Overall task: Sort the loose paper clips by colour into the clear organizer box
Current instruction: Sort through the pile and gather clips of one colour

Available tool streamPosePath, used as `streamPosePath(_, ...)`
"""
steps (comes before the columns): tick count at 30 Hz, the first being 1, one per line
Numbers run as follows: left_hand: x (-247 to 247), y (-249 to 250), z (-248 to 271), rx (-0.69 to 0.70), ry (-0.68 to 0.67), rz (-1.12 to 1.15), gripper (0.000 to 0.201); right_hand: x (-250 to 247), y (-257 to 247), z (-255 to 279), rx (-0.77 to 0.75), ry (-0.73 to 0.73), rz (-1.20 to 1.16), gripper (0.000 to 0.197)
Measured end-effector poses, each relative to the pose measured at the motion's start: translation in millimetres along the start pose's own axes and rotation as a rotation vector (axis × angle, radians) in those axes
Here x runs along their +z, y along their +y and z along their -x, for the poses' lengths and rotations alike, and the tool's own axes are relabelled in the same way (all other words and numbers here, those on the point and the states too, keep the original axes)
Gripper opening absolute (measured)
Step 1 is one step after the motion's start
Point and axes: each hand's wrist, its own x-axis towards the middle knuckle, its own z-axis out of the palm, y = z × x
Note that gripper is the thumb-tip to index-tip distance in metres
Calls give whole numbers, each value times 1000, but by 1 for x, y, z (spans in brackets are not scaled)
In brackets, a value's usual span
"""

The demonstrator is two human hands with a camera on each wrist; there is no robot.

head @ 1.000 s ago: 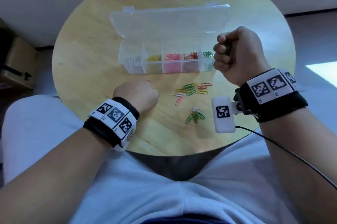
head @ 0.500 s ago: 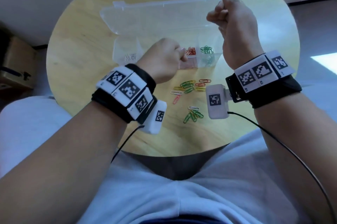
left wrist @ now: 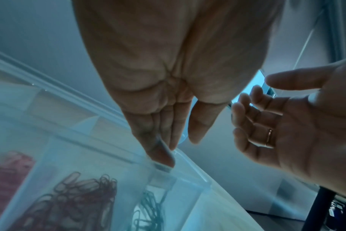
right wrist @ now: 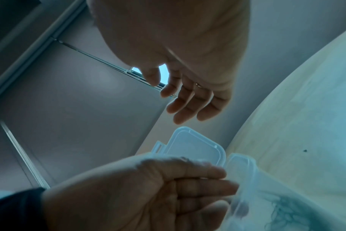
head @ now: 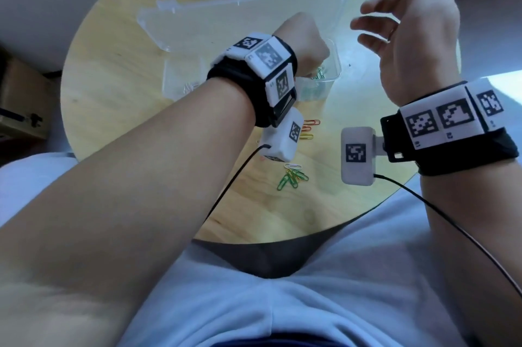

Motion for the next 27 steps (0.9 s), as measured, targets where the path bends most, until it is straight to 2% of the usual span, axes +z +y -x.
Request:
streamPosePath(3, -5, 0, 13, 60, 40, -14, 17, -6, -6, -1, -15, -28, 40, 20)
streamPosePath(7, -17, -6, 40, 188, 94, 2, 15, -9, -12, 5, -23, -193, 315, 16)
streamPosePath(12, -14, -34, 75, 190, -11, -112, 10, -3, -4, 25, 20, -542, 837, 18)
streamPosePath(17, 13, -69, 97, 131, -200, -380, 7, 12, 13, 39, 119, -771, 1202, 1)
streamPosePath(20, 27, -84, 104, 152, -235, -406, 18, 17, 21, 45, 163, -886, 1334, 9)
streamPosePath(27, 35, -101, 104, 229, -169, -372, 22, 31, 42, 55, 154, -1013, 1562, 38)
